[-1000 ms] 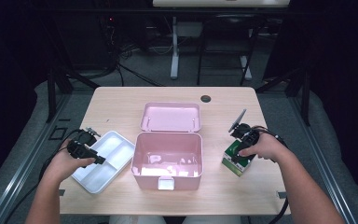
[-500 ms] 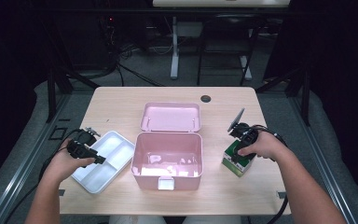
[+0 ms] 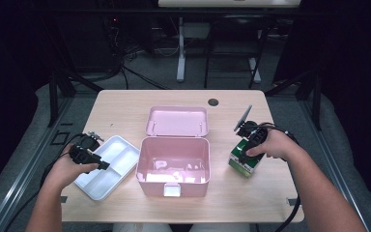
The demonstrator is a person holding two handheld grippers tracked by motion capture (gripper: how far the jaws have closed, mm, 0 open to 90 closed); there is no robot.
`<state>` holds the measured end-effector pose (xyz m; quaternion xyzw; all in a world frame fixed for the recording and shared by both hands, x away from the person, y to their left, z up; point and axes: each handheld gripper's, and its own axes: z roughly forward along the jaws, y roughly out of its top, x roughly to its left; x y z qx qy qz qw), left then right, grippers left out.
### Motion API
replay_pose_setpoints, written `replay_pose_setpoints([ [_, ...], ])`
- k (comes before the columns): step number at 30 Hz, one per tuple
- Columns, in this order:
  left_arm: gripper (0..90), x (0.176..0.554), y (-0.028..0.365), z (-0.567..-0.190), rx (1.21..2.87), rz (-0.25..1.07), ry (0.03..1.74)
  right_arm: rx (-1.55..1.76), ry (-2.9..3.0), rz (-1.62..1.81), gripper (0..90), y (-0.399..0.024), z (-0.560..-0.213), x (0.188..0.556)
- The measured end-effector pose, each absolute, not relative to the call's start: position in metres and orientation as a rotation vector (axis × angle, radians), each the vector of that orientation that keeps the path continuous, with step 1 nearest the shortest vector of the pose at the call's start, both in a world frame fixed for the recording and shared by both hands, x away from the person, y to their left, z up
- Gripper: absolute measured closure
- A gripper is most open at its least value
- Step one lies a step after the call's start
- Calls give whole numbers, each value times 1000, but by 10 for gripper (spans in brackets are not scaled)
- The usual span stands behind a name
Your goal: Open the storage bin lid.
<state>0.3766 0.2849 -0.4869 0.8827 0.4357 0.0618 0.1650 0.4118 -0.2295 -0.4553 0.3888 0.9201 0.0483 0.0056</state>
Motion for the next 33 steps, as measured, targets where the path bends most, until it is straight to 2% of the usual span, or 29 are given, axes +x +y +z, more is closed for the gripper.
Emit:
replay_pose_setpoints([
  [17,499,377,290,-489,2507,173,1254,631,3013,152,166,-208,-423,400],
  [33,499,378,292,-491,2501,172,1256,380,3078,199,170,-181,-385,386],
])
